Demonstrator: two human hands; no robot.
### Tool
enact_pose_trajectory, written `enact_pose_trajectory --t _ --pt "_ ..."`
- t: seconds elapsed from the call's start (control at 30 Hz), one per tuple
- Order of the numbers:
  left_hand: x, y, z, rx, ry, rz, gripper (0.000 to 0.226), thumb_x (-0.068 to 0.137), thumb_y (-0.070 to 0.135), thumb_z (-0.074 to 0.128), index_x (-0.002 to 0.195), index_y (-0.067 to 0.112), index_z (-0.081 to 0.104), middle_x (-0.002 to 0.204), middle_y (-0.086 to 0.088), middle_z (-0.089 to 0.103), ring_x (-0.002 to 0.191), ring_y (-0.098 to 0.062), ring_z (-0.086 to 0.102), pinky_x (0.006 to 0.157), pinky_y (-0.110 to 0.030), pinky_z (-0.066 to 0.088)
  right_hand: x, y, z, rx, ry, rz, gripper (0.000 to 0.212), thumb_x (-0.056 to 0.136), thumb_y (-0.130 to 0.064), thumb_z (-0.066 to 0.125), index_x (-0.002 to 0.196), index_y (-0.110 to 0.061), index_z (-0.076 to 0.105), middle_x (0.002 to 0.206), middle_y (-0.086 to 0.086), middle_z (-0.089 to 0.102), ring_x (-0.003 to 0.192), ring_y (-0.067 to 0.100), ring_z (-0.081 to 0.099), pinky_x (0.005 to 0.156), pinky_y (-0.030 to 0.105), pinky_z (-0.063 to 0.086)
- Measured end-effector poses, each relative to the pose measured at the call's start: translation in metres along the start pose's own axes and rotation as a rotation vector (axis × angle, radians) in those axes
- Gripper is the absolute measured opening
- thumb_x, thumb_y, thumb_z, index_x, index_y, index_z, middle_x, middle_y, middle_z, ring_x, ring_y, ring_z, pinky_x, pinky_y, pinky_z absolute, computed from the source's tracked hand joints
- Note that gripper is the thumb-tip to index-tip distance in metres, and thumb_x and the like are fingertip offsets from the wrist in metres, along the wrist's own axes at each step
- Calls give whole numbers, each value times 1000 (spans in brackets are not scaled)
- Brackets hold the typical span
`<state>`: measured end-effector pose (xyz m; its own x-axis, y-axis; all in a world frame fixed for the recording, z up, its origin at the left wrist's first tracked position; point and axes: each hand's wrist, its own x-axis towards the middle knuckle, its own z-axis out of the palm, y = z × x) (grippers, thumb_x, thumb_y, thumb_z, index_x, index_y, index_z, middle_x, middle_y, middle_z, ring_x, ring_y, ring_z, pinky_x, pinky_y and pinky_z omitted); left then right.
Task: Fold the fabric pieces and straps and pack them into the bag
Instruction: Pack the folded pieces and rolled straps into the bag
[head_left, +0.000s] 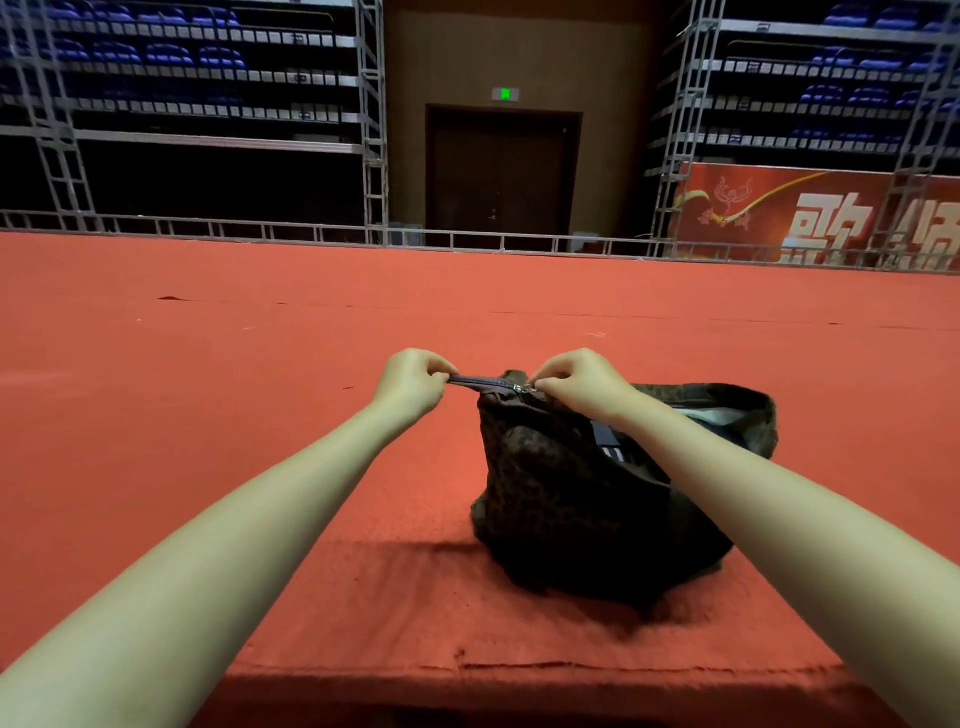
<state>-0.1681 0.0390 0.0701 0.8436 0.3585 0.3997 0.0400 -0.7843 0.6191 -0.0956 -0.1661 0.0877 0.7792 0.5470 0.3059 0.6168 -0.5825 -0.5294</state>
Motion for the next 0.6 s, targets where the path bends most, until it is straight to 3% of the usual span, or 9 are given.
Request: enact_pose_trajectory --t 0.17,0.27,0.4,0.53,0.6 --pt "3 -9 -15 154 94 -27 33 85 -1 47 102 11 74 106 -13 70 102 -29 60 74 -28 40 -17 41 -13 -50 103 180 17 88 -12 58 88 -14 75 92 2 71 88 14 61 72 23 40" --pt "-3 -26 -17 188 24 -76 33 87 1 47 102 14 74 106 -12 70 99 -29 61 74 -29 41 -30 61 -28 7 165 215 15 88 -15 60 84 -18 74 80 -1 70 72 10 59 61 21 41" --pt "-8 -18 6 229 -45 -54 40 85 -1 43 108 15 72 112 -14 67 106 -33 58 83 -34 46 -33 63 -32 108 184 232 19 90 -8 57 80 -15 72 66 -2 66 57 8 58 57 18 46" --pt "-14 13 29 251 60 160 33 92 13 44 117 15 66 120 -11 58 118 -31 45 101 -38 38 -30 67 -30 271 192 285 20 92 -1 54 78 -8 67 62 5 62 52 11 56 50 14 48" --pt "-21 37 42 174 34 322 31 94 18 45 117 17 66 119 -5 58 117 -24 45 100 -33 36 -26 67 -27 304 182 289 20 91 0 54 78 -7 67 64 7 63 52 12 57 51 16 50"
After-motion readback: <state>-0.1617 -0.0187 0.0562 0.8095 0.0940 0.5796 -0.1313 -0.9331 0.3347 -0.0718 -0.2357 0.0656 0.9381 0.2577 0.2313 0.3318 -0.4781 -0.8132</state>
